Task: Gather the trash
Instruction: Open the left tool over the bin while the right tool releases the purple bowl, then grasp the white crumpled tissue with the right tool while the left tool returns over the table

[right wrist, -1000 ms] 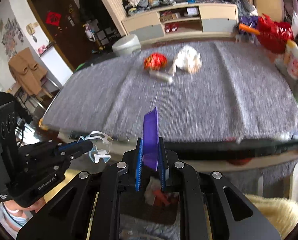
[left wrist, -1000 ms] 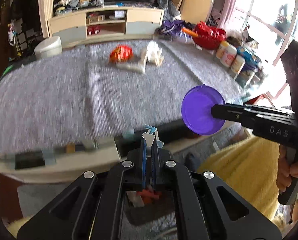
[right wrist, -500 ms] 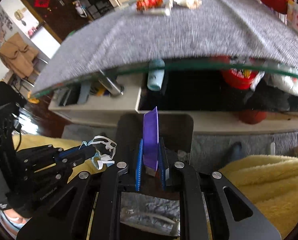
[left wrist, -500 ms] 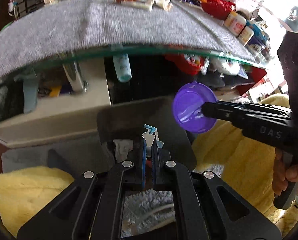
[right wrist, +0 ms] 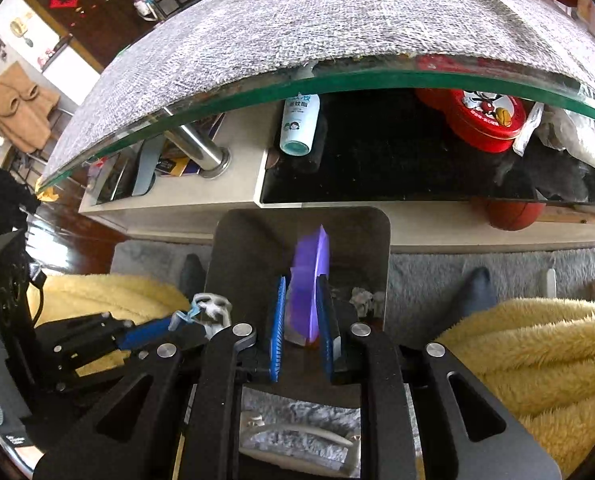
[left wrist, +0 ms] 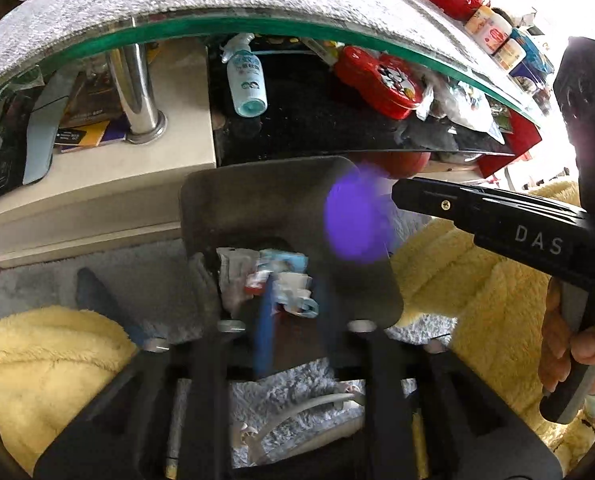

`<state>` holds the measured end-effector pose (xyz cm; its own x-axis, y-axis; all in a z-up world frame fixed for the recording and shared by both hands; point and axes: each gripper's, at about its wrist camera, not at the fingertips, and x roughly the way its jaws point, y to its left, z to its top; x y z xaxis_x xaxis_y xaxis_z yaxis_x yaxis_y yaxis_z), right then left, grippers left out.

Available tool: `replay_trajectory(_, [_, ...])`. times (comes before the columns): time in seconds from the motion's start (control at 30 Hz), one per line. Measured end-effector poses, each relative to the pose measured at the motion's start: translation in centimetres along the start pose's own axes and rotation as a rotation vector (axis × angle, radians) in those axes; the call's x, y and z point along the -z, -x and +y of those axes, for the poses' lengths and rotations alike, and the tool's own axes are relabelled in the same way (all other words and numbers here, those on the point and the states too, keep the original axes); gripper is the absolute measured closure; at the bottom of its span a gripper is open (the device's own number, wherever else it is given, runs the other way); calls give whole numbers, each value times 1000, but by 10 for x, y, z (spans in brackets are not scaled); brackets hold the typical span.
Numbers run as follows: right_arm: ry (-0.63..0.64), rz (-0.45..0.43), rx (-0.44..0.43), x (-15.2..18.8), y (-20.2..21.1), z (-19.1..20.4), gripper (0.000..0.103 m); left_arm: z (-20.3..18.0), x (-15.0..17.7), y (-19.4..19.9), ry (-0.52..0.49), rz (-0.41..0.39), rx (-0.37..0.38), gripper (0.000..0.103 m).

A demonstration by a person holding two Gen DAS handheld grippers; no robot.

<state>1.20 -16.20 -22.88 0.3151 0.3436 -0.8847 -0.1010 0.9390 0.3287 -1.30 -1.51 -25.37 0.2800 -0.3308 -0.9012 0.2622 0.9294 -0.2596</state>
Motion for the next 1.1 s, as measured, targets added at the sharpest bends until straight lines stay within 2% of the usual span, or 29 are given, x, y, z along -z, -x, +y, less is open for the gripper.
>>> replay_trajectory(0.1, [-16, -8, 10, -5, 1, -4, 85, 4, -2, 2, 10, -7, -14, 64])
replay_trajectory(0.13, [-23, -12, 12, -6, 1, -6, 82, 7, -3, 4, 17, -11, -15, 63])
replay_trajectory(0.2, [-46, -30, 22, -11, 7, -13, 66, 11, -6, 9, 27, -23, -25, 56])
replay_trajectory(0.23, [-52, -41, 24, -13, 9, -16, 51, 13, -8, 12, 31, -31, -31, 55])
replay_trajectory(0.27, [-59, -60, 30, -17, 14, -19, 42, 15, -10, 15, 35, -38, -36, 52])
replay_trajectory(0.43, [-86, -144, 23, -40, 41, -30, 20, 23, -28, 37, 50, -96, -50, 38])
replay_trajectory(0.5, [-90, -167, 19, -48, 50, -31, 17, 23, -38, 46, 47, -122, -55, 33])
replay_trajectory(0.67, [-101, -227, 17, -76, 73, -38, 15, 21, -65, 62, 28, -169, -58, 29])
replay_trajectory(0.83, [-103, -268, 42, -107, 85, -43, 15, 16, -99, 73, 10, -209, -66, 29])
replay_trajectory(1.1, [-102, -297, 53, -151, 81, -48, 15, 13, -155, 72, -17, -244, -85, 29])
